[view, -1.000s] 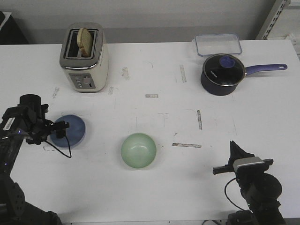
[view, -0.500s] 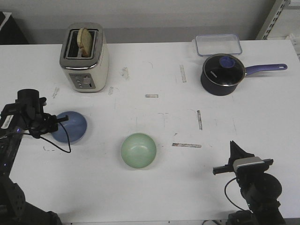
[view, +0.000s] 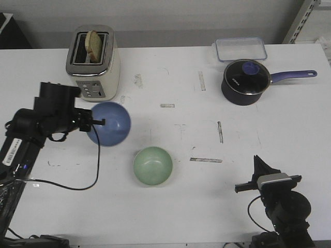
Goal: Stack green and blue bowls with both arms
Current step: 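Lift the blue bowl and carry it over the green bowl, then lower the blue bowl into the green bowl with the left gripper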
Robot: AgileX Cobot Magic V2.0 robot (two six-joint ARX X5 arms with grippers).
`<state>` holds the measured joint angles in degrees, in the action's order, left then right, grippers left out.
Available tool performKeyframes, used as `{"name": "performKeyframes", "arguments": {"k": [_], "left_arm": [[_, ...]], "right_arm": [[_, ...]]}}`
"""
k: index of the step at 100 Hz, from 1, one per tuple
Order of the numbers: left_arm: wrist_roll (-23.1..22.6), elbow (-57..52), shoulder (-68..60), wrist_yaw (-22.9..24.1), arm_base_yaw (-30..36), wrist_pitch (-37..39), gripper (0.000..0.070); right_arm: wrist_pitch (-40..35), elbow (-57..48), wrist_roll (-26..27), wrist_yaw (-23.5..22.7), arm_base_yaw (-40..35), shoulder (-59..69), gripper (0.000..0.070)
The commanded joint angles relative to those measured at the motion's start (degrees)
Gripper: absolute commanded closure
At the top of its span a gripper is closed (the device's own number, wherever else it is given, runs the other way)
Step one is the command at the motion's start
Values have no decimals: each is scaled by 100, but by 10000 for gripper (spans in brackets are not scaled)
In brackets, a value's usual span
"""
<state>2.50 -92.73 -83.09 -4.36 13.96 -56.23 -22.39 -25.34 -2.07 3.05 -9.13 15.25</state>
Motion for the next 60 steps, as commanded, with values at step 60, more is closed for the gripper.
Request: {"name": "performKeyframes", "arguments": {"k": [60], "left_arm": [[13, -74, -1539, -20, 2293, -380, 700]], "right_arm": [[46, -39, 81, -2, -17, 24, 700]]}}
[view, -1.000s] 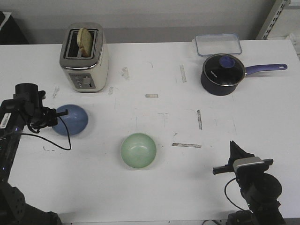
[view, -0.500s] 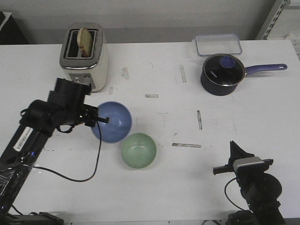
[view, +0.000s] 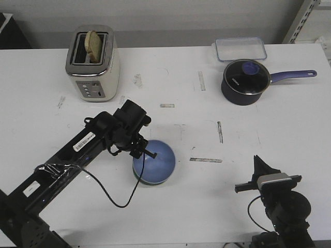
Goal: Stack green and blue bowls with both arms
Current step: 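Lower the blue bowl into the green bowl with the left gripper, then open the left gripper and withdraw it toward the robot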
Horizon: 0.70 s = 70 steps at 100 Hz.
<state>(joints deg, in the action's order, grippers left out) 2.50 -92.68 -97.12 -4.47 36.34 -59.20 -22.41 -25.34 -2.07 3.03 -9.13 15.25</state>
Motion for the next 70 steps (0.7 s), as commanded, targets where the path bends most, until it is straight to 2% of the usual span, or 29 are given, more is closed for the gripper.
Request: {"name": "performKeyframes", "arguments": {"k": [1, 17, 22, 30, 40, 45, 52, 70], "left_arm": [[13, -79, -151, -9, 55, -103, 700], [15, -79, -190, -7, 55, -109, 697], [15, -79, -184, -7, 55, -114, 675], [17, -79, -179, -7, 55, -144, 520], [15, -114, -170, -4, 55, -227, 252], [13, -155, -170, -2, 55, -251, 145], [11, -275, -168, -2, 55, -293, 45], [-13, -780, -144, 190, 44, -417, 65]], "right_arm": [[48, -39, 81, 0, -17, 24, 700], [48, -39, 81, 0, -17, 24, 700], [48, -39, 81, 0, -17, 24, 700], [48, -39, 81, 0, -17, 24, 700], [48, -39, 81, -2, -17, 24, 700], [48, -39, 81, -2, -17, 24, 700], [48, -39, 81, 0, -17, 24, 700], [48, -39, 81, 0, -17, 24, 700]]}}
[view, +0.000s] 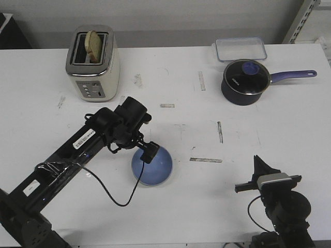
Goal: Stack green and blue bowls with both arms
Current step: 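Open the left gripper and withdraw it toward the robot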
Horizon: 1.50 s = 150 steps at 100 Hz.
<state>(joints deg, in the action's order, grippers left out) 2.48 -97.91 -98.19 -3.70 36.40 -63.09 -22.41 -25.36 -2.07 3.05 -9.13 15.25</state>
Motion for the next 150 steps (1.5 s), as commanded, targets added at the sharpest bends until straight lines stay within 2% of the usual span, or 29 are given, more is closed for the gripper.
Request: {"name": "performKeyframes", "arguments": {"k": [1, 5, 17, 21, 26, 40, 50, 64, 79, 107, 128, 150], "left_arm": [[-13, -286, -28, 140, 33, -28, 73], [-13, -361, 24, 295, 13, -22, 147], [-94, -367, 337, 874, -76, 31, 472], [-94, -365, 468, 1054, -140, 70, 546], [-94, -352, 662, 1187, -262, 175, 587], [-190, -262, 1298, 1226, -778, 638, 602], [-293, -63, 1786, 1222, -1244, 938, 697], [-354, 570, 2542, 1204, -1873, 1405, 700], [-326, 1840, 3598, 1040, -2393, 2304, 700], [-315, 4852, 5967, 968, -2653, 3906, 700], [-330, 6352, 7503, 973, -2763, 4319, 700], [-330, 6671, 8188, 973, -2782, 4345, 699]], "right_arm": [[48, -37, 81, -2, -17, 24, 700], [48, -37, 79, -2, -17, 24, 700], [48, -39, 79, -2, -17, 24, 700], [48, -37, 79, -2, -20, 24, 700], [48, -37, 79, -2, -17, 24, 700], [48, -37, 79, -2, -17, 24, 700], [48, -37, 79, -2, -20, 24, 700], [50, -37, 79, -2, -20, 24, 700], [50, -37, 79, -2, -17, 24, 700], [94, -37, 90, -2, -17, 22, 700], [105, -37, 92, -2, -17, 22, 700], [273, -39, 79, -2, -17, 17, 700]]}}
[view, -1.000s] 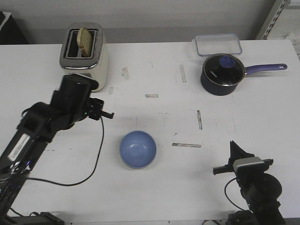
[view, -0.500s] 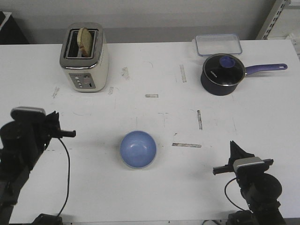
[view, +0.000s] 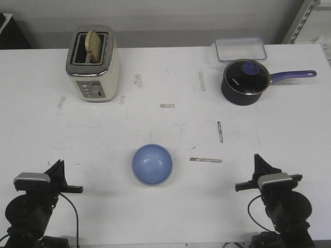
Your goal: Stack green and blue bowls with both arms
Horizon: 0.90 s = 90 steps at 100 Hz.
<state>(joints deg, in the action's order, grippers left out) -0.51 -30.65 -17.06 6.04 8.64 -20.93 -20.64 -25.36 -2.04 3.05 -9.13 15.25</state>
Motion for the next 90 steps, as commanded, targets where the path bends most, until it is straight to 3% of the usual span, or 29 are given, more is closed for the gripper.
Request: {"name": "performKeyframes", "arguments": {"k": [1, 66, 77, 90], "left_arm": [[-31, -55, 83, 0, -7, 133, 699], [-26, -57, 527, 55, -11, 149, 699], [-26, 17, 544, 74, -264, 162, 699], [-28, 457, 798, -378, -732, 234, 699]], "right_arm": [[98, -39, 77, -2, -17, 17, 700], [136, -39, 74, 0, -17, 17, 700], [136, -39, 74, 0, -17, 17, 700], [136, -39, 74, 0, -17, 17, 700]]}}
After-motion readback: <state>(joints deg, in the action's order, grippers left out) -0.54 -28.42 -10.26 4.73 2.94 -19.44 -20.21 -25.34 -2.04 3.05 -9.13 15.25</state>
